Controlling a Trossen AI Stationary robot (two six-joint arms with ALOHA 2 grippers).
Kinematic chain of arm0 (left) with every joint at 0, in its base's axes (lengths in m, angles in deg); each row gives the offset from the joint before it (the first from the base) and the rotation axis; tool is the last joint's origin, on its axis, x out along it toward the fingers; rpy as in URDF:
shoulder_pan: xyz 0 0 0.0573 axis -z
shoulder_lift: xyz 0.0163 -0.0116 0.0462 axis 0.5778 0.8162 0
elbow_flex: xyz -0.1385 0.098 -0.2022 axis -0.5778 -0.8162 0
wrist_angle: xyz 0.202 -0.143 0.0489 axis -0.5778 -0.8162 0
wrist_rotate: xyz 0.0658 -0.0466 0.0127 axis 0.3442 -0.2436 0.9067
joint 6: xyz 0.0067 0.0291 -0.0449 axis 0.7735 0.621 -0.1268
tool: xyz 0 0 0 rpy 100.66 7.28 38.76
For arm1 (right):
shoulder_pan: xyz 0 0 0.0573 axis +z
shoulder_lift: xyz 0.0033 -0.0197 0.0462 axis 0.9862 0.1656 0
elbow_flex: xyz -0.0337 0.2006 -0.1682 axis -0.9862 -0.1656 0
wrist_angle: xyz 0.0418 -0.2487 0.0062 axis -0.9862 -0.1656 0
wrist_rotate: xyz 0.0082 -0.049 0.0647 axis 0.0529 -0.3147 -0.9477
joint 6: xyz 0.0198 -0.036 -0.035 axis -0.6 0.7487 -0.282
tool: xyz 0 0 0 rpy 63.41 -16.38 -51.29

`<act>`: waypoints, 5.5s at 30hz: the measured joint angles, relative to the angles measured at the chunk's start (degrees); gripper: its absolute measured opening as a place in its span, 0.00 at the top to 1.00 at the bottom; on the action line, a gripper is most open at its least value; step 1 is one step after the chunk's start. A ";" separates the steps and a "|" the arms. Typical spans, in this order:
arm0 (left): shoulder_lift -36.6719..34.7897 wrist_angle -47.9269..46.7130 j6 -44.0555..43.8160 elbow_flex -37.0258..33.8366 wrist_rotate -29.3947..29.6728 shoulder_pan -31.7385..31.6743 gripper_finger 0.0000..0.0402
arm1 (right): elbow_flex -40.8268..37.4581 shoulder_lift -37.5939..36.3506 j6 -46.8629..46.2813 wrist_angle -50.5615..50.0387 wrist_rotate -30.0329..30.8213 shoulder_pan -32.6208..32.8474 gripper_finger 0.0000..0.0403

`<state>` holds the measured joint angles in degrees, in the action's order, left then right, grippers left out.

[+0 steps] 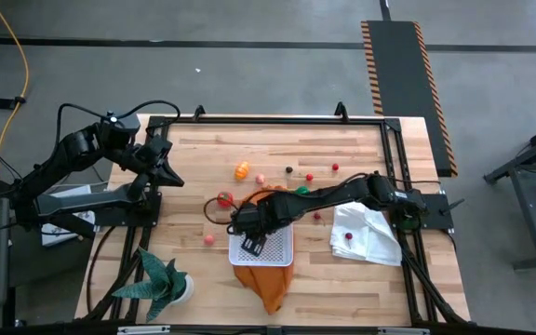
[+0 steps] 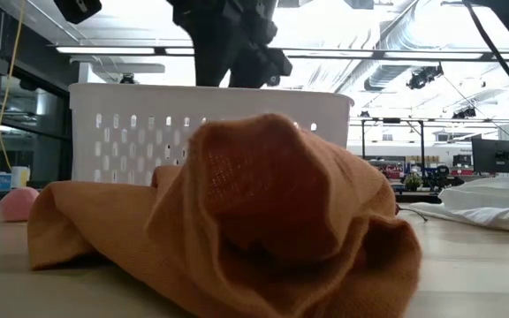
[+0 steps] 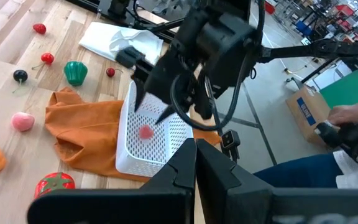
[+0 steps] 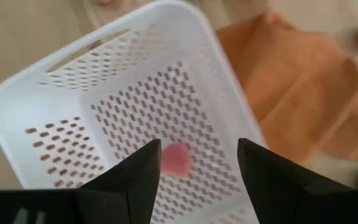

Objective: Pick and placing Produce into tupperware
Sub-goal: Put the red raspberry into the white basket

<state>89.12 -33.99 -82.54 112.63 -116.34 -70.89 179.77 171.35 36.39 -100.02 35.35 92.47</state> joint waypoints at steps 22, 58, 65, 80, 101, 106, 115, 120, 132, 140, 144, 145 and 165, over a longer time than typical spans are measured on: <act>0.00 0.00 0.00 0.00 0.28 -0.01 1.00 | 6.37 -6.88 1.47 -16.57 7.30 -3.76 0.49; 0.15 0.03 1.00 0.00 8.40 -0.01 1.00 | 6.24 -34.28 6.49 -20.95 24.48 -4.35 0.49; 0.55 0.04 -0.41 0.00 8.98 -0.01 1.00 | 5.59 -34.37 7.78 -20.59 24.45 -4.52 0.49; 1.29 0.11 -0.52 0.00 9.02 -0.02 1.00 | -37.17 -48.17 -0.32 7.66 17.85 -3.27 0.49; 2.45 1.33 -3.60 0.00 14.40 0.00 1.00 | -80.32 -73.02 -22.61 30.67 16.04 -5.13 0.49; 4.04 2.73 -4.11 -0.02 14.60 -0.01 1.00 | -87.99 -77.83 -29.71 32.09 15.15 -6.38 0.49; 8.43 4.15 -4.98 -0.02 14.65 0.00 1.00 | -93.63 -80.83 -35.92 31.98 14.34 -9.30 0.49; 11.36 4.43 -4.98 -0.02 14.99 -0.01 1.00 | -93.65 -80.83 -34.64 31.64 11.82 -14.48 0.49; 15.26 6.57 -4.97 -0.02 15.02 -0.02 1.00 | -93.63 -80.74 -24.04 33.23 2.08 -29.58 0.49; 15.43 9.30 -4.98 -0.02 17.57 0.00 1.00 | -92.66 -78.97 -17.90 33.09 -1.98 -35.85 0.49; 15.41 10.46 -6.51 -0.02 18.18 1.82 1.00 | -89.36 -74.27 -14.42 31.90 -2.35 -36.54 0.49; 15.41 10.74 -7.18 -0.02 18.69 2.85 1.00 | -88.29 -72.79 -13.62 31.29 -2.38 -36.54 0.49; 18.12 5.86 -11.45 -0.02 56.79 27.41 1.00 | -69.57 -49.17 -5.96 16.96 -0.57 -42.32 0.49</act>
<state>107.24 -28.13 -93.99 112.61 -59.55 -43.48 110.20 122.18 30.43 -83.06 34.78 50.15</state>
